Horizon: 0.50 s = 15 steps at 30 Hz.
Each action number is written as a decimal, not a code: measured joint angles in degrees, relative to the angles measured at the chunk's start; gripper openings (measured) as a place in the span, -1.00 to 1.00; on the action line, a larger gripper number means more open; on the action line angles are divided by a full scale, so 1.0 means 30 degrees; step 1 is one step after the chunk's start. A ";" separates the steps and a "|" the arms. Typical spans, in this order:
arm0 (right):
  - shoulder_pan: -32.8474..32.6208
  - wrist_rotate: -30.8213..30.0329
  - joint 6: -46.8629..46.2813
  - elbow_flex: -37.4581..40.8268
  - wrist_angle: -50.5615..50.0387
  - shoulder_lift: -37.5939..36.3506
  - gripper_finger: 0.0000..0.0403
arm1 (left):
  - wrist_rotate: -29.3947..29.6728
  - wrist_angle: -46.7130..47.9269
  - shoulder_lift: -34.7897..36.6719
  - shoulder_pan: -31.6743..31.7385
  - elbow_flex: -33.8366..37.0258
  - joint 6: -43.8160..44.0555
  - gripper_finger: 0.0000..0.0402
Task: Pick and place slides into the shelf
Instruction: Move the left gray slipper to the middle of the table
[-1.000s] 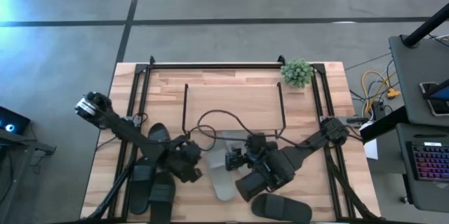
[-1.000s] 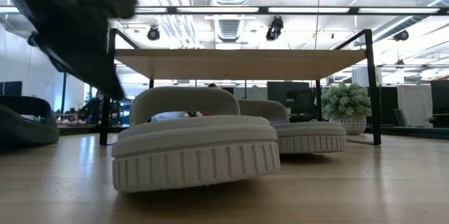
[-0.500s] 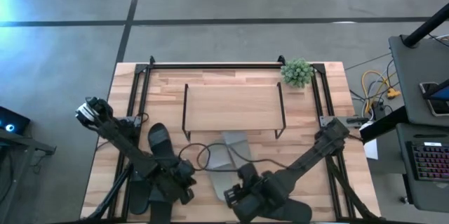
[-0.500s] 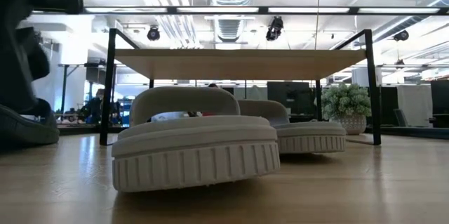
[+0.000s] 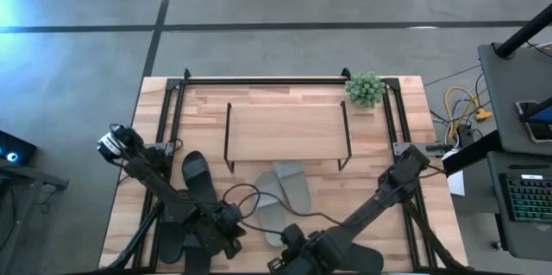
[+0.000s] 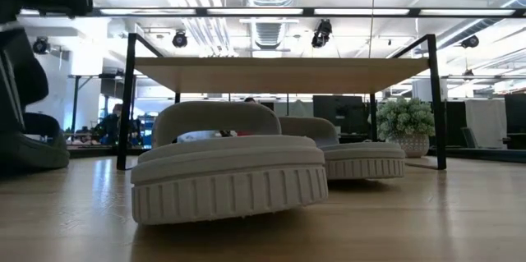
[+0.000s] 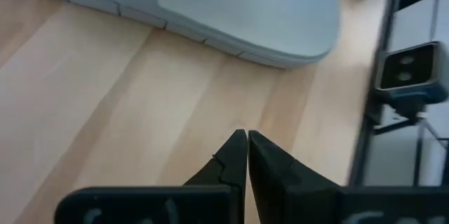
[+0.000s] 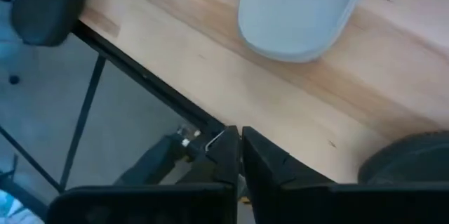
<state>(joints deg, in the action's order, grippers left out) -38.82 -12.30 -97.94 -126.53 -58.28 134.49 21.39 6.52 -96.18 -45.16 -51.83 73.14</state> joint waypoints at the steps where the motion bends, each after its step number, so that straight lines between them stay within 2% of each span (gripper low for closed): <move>1: 0.0019 0.0145 0.0096 0.0004 0.0223 0.0219 -0.95 | 0.0018 0.0006 0.0188 -0.0051 0.0005 -0.0002 -1.00; 6: 0.0118 0.0303 0.0735 -0.0003 0.1485 0.1285 -0.96 | 0.0130 0.0037 0.0807 -0.0220 0.0078 -0.0451 -1.00; 11: 0.0190 -0.0928 0.0288 0.0000 0.1359 0.1861 -0.96 | 0.1731 -0.0010 0.1680 -0.0568 0.0147 -0.0965 -1.00; 15: 0.0359 -0.1329 -0.0057 0.0012 0.0944 0.2154 -0.96 | 0.1961 0.0686 0.2170 -0.0608 0.0245 -0.1613 -1.00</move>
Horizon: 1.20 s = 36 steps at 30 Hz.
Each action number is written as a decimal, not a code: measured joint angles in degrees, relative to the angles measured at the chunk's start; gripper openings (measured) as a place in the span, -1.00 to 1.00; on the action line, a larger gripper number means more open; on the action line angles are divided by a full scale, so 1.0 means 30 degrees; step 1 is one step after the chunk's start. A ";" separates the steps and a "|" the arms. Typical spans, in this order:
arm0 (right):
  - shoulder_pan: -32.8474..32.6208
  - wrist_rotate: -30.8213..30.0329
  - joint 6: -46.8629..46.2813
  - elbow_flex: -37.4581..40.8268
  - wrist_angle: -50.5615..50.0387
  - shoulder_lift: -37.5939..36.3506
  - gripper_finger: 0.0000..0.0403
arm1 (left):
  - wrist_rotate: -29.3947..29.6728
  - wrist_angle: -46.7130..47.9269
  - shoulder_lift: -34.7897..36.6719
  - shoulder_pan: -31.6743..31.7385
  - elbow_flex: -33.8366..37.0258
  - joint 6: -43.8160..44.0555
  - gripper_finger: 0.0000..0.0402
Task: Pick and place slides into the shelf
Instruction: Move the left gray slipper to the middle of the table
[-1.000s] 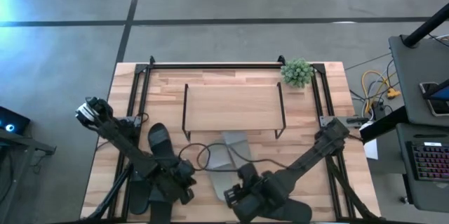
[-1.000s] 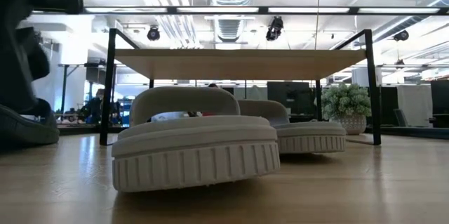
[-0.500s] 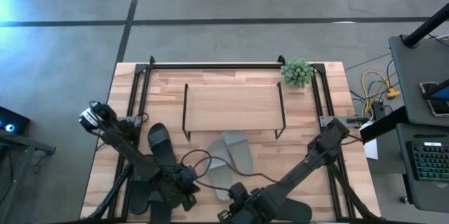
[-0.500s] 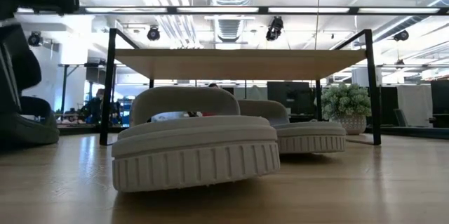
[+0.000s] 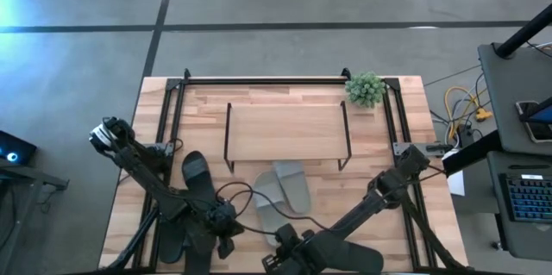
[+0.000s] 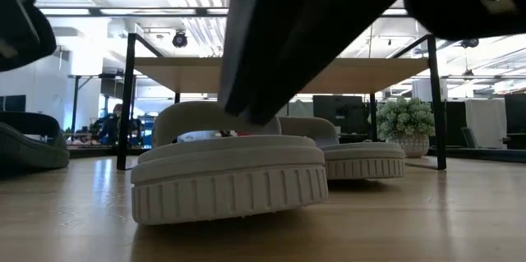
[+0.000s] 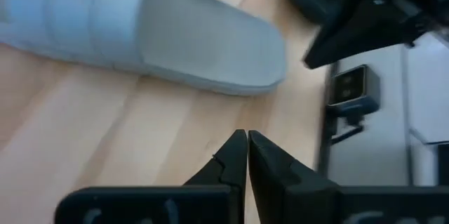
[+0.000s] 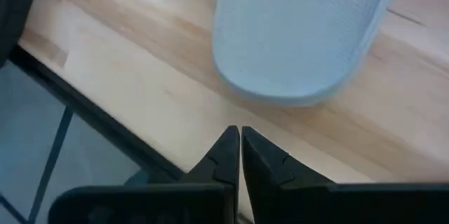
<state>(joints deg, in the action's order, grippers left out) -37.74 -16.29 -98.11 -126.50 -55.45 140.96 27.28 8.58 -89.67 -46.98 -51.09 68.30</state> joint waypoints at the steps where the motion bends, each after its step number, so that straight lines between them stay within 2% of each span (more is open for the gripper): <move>1: 0.0068 -0.0008 0.0066 0.0000 -0.0009 0.0029 -0.96 | 0.0020 0.0651 0.0008 0.0000 0.0014 0.0076 -1.00; 8: 0.0694 0.0027 0.0671 0.0262 0.0025 0.0200 -0.96 | -0.1694 0.6872 -0.0094 -0.0080 0.0496 0.2561 -1.00; 13: 0.1046 0.0068 0.1151 0.0270 0.0179 0.0193 -0.96 | -0.2776 0.9285 -0.0065 -0.0244 0.0635 0.2633 -1.00; 27: 0.1382 0.0391 0.1387 0.0504 0.0711 0.0193 -0.96 | -0.2874 0.9977 -0.0065 -0.0226 0.0635 0.2626 -1.00; 36: 0.2528 -0.1661 0.1429 0.1332 0.0688 0.0193 -0.96 | -0.2868 0.9965 -0.0065 -0.0219 0.0635 0.2633 -1.00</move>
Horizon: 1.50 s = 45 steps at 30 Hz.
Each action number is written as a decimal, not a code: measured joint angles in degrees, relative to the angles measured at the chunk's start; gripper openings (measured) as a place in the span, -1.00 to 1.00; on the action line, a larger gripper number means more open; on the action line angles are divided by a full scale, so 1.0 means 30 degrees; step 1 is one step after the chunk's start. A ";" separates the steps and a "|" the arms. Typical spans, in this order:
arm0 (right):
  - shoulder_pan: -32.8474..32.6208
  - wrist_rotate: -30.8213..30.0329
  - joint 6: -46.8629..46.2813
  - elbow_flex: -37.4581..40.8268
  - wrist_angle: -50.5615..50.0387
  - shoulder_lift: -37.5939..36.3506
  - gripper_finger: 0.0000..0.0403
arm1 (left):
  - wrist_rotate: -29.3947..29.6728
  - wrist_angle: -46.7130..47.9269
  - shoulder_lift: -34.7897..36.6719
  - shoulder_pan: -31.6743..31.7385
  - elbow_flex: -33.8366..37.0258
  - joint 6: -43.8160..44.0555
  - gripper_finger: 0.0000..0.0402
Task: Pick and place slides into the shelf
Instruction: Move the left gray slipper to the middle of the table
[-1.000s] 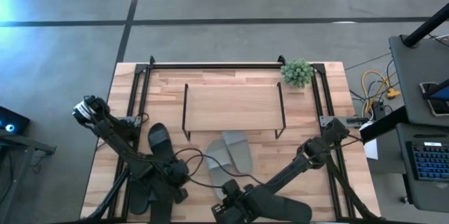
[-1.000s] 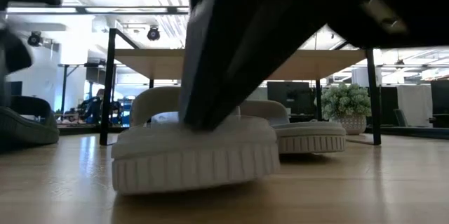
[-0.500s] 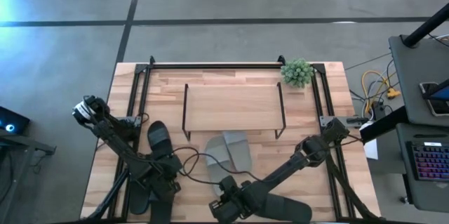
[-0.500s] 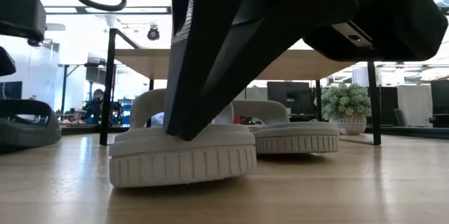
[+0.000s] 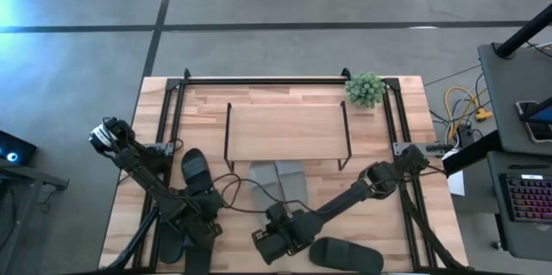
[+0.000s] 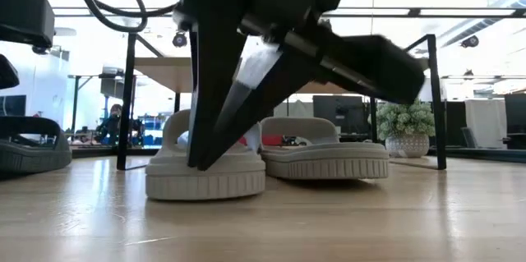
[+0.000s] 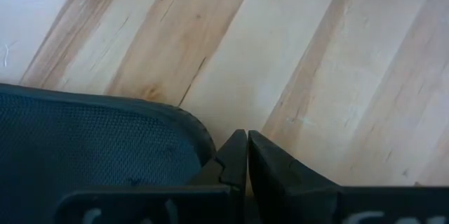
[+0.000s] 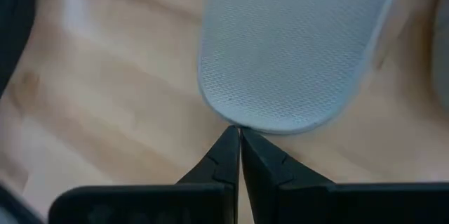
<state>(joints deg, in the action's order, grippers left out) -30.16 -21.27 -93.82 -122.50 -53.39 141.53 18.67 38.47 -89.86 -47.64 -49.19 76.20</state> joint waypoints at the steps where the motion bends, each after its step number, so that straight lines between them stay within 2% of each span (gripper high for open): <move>1: 0.0116 -0.0111 0.0029 0.0058 0.0007 0.0000 -0.96 | -0.0006 -0.0013 0.0000 0.0000 0.0000 0.0000 -1.00; 9: 0.0629 -0.0966 0.0570 0.0162 -0.0042 -0.0153 -0.96 | -0.0006 -0.0114 0.0000 0.0000 0.0000 0.0007 -1.00; 13: 0.0111 -0.1612 0.0228 0.0169 -0.0107 -0.0822 -0.96 | 0.0002 -0.0110 0.0000 0.0012 0.0000 0.0015 -1.00; 18: -0.1058 -0.4355 -0.1322 0.0169 -0.0776 -0.2026 -0.96 | 0.0126 -0.0103 0.0000 0.0221 0.0002 0.0435 -1.00; 23: -0.1992 -0.7862 -0.3253 0.0087 -0.3611 -0.3208 -0.96 | 0.0763 -0.0159 0.0000 0.0730 0.0111 0.1459 -1.00; 27: -0.2374 -0.8504 -0.4176 0.0081 -0.6165 -0.4199 -0.96 | 0.0902 -0.1406 0.0007 0.1419 0.0474 0.1433 -1.00; 33: -0.2606 -0.8504 -0.3901 0.0081 -0.8689 -0.5345 -0.96 | 0.1413 -0.5084 -0.0027 0.2760 0.1285 -0.1409 -1.00; 37: -0.2696 -0.8894 -0.2791 0.0081 -0.8807 -0.5943 -0.96 | 0.2120 -0.5351 -0.0556 0.3848 0.1362 -0.2405 -1.00; 45: -0.2737 -1.0053 -0.1452 0.0074 -0.9122 -0.7125 -0.96 | 0.2272 -0.7464 -0.1743 0.5761 0.1397 -0.5002 -1.00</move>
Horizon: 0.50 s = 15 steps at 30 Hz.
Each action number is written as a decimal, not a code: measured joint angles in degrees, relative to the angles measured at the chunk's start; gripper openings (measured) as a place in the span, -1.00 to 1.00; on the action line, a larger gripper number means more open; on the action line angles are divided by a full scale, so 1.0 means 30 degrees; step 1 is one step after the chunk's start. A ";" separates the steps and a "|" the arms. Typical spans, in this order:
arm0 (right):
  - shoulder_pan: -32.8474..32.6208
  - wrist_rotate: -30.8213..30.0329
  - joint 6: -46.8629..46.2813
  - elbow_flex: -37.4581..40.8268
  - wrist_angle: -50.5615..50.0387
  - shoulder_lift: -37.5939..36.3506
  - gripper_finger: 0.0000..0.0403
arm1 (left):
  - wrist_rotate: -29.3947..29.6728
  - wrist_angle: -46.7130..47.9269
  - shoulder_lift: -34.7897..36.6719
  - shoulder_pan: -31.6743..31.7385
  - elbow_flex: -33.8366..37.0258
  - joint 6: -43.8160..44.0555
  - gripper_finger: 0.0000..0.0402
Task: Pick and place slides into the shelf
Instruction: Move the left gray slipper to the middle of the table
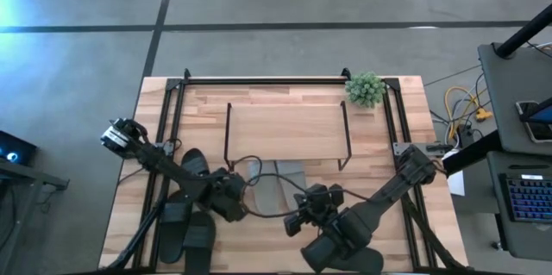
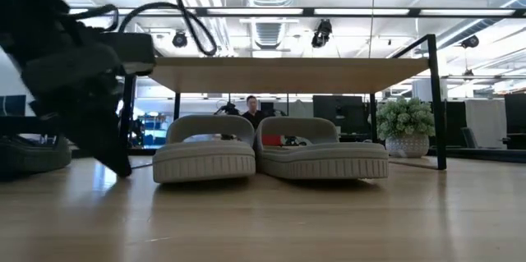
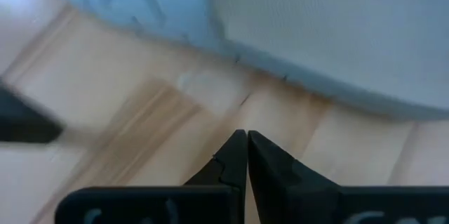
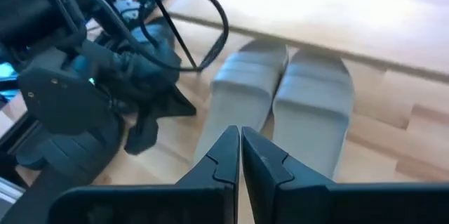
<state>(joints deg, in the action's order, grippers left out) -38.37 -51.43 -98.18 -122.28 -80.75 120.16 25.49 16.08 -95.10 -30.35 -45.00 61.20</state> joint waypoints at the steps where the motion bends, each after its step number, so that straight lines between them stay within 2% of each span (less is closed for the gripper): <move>1: 0.0005 -0.0078 0.0150 -0.0007 -0.0002 -0.0137 -0.96 | -0.0025 -0.0358 -0.0147 0.0192 -0.0028 -0.0138 -1.00; 10: 0.0007 -0.0375 0.0302 -0.0015 -0.0056 -0.0394 -0.96 | 0.0899 -0.2492 -0.0581 0.1197 0.0031 -0.0200 -1.00; 15: 0.0007 -0.0374 0.0236 0.0015 -0.0051 -0.0379 -0.96 | 0.1048 -0.5384 -0.0745 0.1659 0.0023 -0.1138 -1.00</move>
<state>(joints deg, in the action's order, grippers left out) -38.35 -52.55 -97.47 -122.23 -80.90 119.02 28.63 -0.07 -97.33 -25.38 -44.93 57.79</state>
